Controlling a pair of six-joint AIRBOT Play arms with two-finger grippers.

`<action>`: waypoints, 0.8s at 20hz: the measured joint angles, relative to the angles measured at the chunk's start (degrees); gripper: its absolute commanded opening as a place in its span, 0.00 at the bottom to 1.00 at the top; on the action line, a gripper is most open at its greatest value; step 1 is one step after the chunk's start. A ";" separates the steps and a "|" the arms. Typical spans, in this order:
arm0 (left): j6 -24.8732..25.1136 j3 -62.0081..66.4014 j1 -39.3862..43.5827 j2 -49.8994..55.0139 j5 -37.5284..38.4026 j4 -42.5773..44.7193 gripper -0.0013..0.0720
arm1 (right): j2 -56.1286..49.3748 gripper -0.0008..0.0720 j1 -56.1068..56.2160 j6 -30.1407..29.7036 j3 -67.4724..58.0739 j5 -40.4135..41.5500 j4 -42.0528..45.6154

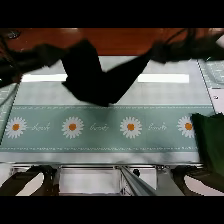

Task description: Fold the shirts.

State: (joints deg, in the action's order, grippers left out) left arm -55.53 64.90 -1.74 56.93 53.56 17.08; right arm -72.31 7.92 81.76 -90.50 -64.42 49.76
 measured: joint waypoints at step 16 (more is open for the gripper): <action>-16.31 11.47 -12.48 -29.18 17.59 26.69 0.05 | 29.77 0.04 -1.73 2.14 -19.78 -20.24 26.01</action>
State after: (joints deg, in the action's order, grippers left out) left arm -71.83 76.38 -14.22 27.75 71.16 43.77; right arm -42.54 6.20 83.90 -110.28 -84.66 75.77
